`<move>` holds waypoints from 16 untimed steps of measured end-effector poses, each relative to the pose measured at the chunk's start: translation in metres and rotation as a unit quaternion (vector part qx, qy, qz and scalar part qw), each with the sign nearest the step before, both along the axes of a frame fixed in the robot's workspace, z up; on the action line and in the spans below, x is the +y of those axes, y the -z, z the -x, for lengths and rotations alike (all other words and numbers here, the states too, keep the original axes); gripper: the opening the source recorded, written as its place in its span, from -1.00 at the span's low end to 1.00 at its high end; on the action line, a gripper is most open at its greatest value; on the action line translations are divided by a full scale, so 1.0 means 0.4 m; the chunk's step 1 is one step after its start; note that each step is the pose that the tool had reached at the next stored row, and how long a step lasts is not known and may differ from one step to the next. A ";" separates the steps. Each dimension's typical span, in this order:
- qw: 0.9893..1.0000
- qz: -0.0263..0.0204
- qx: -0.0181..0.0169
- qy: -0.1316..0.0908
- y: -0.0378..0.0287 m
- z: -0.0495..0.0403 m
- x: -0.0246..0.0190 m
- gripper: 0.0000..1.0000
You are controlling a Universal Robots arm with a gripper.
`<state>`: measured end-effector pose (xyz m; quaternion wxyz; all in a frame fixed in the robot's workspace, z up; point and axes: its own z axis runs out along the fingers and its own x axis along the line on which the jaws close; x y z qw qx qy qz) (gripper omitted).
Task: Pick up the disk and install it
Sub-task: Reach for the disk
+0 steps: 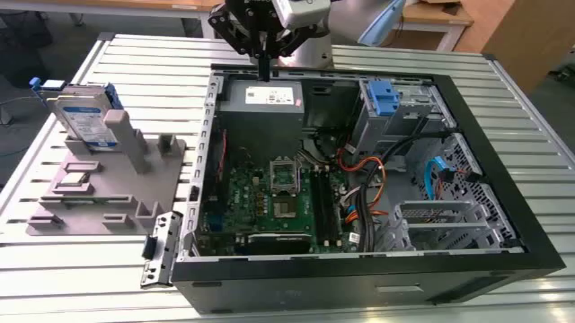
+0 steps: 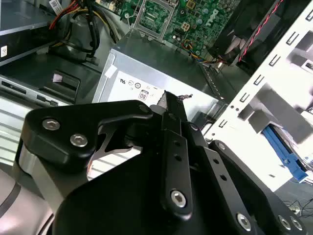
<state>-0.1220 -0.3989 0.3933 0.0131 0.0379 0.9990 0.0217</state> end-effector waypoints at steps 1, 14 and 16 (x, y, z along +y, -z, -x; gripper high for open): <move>1.000 0.000 0.000 0.000 0.000 0.000 0.000 -0.80; 1.000 0.000 0.000 0.000 0.000 0.010 0.000 -0.80; 1.000 0.000 0.000 0.000 0.000 0.016 0.000 -0.80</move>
